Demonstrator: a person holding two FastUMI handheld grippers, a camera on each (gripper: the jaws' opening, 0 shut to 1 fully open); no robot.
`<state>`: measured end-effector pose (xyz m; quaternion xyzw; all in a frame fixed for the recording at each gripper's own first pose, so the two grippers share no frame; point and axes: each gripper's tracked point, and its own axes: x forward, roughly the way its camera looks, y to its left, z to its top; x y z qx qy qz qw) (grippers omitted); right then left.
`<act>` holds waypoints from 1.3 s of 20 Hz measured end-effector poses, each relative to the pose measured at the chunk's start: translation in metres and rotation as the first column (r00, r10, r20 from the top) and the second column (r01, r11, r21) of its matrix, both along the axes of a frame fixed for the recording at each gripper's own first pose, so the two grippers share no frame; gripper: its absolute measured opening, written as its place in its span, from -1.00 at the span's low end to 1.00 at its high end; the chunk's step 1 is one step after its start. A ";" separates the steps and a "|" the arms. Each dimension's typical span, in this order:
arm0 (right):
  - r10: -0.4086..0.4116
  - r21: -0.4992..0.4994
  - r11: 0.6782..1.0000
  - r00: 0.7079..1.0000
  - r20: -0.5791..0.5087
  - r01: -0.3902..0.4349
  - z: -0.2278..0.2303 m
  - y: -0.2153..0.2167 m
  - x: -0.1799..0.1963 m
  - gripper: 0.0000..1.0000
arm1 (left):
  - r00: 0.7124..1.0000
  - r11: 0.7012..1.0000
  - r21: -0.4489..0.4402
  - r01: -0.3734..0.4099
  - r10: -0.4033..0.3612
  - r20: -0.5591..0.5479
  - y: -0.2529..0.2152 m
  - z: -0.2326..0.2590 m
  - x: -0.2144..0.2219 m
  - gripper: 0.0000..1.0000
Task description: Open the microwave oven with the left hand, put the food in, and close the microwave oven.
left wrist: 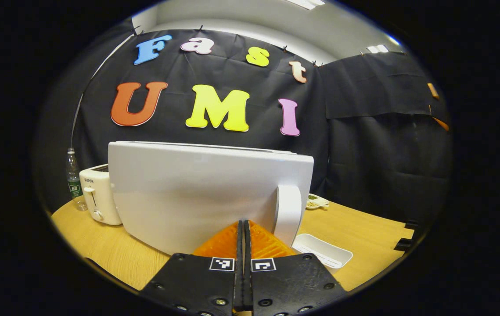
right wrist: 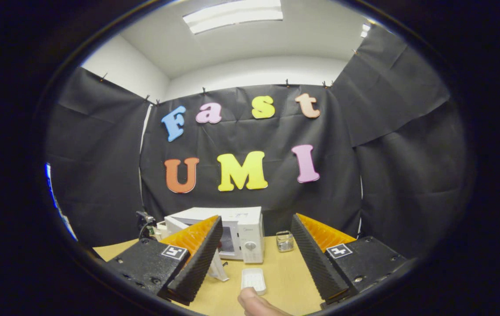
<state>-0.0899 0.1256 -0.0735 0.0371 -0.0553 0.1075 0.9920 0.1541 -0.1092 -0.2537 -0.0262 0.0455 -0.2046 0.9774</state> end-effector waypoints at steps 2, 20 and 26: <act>-0.014 0.001 1.000 1.000 0.011 0.014 0.000 -0.013 -0.001 0.99 | 1.000 1.000 0.018 -0.005 0.005 -0.004 -0.007 -0.001 0.009 -1.00; -0.112 0.065 0.991 0.994 -0.009 0.113 -0.024 -0.103 0.034 0.99 | 0.987 0.985 0.067 -0.159 0.161 -0.016 -0.044 0.003 0.120 -1.00; -0.128 0.067 0.989 0.991 -0.038 0.130 -0.027 -0.105 0.031 1.00 | 0.989 0.989 0.047 -0.142 0.143 -0.026 -0.045 0.005 0.122 -1.00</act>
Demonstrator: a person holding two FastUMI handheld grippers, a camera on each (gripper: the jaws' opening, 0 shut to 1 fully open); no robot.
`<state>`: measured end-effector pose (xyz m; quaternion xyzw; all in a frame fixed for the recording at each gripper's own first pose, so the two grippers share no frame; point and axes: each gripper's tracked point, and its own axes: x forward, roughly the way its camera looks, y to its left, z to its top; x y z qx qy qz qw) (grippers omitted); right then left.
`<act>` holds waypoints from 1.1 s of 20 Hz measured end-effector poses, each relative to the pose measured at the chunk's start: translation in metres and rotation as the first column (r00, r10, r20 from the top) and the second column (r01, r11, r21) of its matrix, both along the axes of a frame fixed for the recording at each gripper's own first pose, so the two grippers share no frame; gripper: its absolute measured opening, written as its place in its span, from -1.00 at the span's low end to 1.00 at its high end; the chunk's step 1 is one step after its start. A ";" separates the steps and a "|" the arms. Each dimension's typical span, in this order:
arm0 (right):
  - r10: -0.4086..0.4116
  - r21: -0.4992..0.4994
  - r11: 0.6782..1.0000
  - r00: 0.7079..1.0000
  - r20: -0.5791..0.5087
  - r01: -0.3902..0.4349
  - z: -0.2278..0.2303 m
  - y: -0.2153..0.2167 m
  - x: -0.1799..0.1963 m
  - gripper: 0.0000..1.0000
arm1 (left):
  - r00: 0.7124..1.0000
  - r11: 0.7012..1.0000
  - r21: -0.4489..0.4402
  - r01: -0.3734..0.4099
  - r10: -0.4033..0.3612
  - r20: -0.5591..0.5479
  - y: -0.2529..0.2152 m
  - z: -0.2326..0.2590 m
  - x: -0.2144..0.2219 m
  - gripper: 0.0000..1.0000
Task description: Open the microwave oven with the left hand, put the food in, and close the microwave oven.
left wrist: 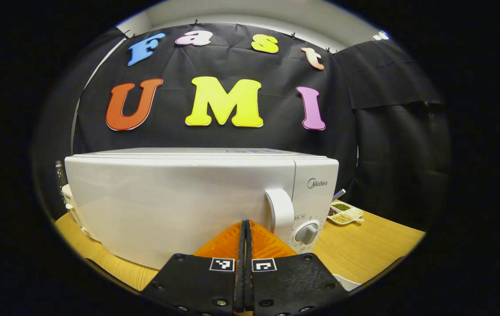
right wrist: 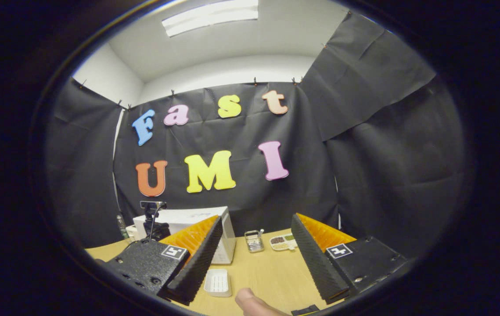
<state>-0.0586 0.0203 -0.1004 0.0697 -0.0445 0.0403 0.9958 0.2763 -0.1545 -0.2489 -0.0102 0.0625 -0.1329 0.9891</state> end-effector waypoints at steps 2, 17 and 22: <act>-0.011 -0.001 1.000 1.000 -0.001 0.011 0.003 0.000 -0.004 1.00 | 1.000 1.000 -0.002 0.004 -0.004 -0.001 0.000 0.000 0.000 -1.00; -0.085 -0.031 0.996 0.996 -0.033 0.084 0.017 0.003 -0.021 0.99 | 0.995 0.998 -0.011 -0.057 0.058 0.079 0.054 0.092 -0.130 -0.75; -0.092 -0.035 0.995 0.995 -0.042 0.091 0.019 0.007 -0.021 0.99 | 0.994 0.997 -0.011 -0.073 0.073 0.079 0.065 0.129 -0.186 0.21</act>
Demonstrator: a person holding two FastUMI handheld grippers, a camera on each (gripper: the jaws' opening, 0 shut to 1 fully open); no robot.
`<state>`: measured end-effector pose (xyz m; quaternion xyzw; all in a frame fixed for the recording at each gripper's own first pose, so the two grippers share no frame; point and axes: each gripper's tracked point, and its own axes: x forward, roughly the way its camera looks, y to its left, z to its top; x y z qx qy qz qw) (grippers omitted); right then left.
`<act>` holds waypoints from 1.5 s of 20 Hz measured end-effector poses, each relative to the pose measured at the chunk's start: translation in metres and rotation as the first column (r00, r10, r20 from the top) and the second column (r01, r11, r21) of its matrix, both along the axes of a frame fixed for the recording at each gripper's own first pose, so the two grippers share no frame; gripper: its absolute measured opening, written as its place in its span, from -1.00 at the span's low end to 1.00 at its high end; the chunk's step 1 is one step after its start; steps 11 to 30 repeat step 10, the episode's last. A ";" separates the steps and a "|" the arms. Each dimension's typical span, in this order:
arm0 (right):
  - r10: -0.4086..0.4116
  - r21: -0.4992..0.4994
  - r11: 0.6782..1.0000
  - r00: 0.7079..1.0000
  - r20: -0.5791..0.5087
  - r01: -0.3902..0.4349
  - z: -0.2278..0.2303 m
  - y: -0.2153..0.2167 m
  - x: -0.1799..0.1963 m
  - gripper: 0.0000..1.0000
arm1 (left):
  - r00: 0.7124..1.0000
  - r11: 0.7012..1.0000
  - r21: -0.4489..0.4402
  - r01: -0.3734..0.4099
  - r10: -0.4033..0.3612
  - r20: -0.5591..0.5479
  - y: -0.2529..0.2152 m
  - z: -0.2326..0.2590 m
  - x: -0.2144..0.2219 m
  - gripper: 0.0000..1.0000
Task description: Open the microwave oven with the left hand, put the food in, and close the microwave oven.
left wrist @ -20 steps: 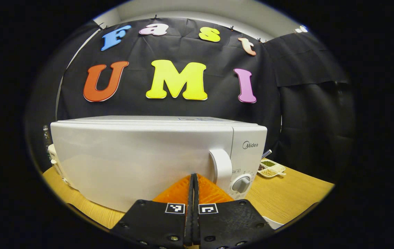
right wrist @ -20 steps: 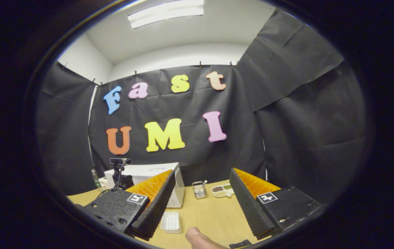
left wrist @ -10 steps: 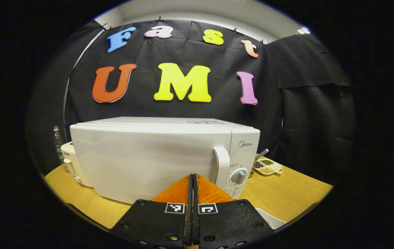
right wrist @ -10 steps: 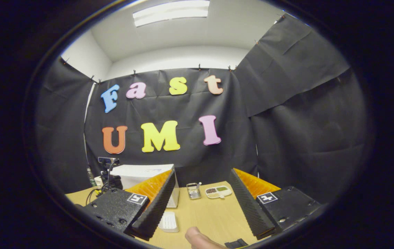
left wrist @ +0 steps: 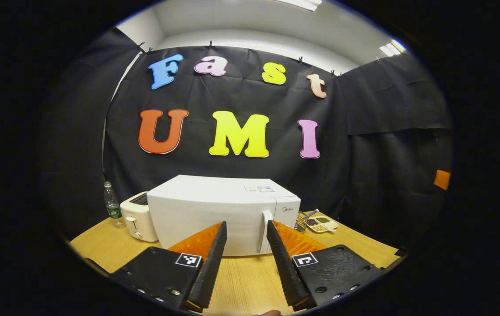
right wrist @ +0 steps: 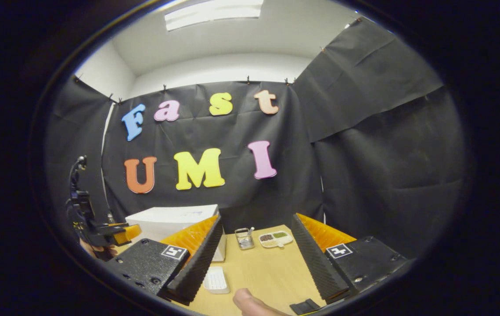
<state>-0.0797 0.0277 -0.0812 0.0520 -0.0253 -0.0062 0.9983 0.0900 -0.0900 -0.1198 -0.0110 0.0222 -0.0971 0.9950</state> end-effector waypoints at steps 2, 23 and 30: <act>-0.009 -0.015 1.000 1.000 0.001 0.009 0.003 -0.002 -0.001 0.80 | 0.999 0.998 0.056 -0.042 0.041 0.022 0.013 0.011 -0.016 0.52; -0.033 -0.087 0.996 0.999 0.034 0.036 0.022 0.001 -0.009 1.00 | 0.993 0.986 0.116 -0.121 0.121 0.009 0.028 0.025 -0.080 0.89; -0.033 -0.087 0.996 0.999 0.034 0.036 0.022 0.001 -0.009 1.00 | 0.993 0.986 0.116 -0.121 0.121 0.009 0.028 0.025 -0.080 0.89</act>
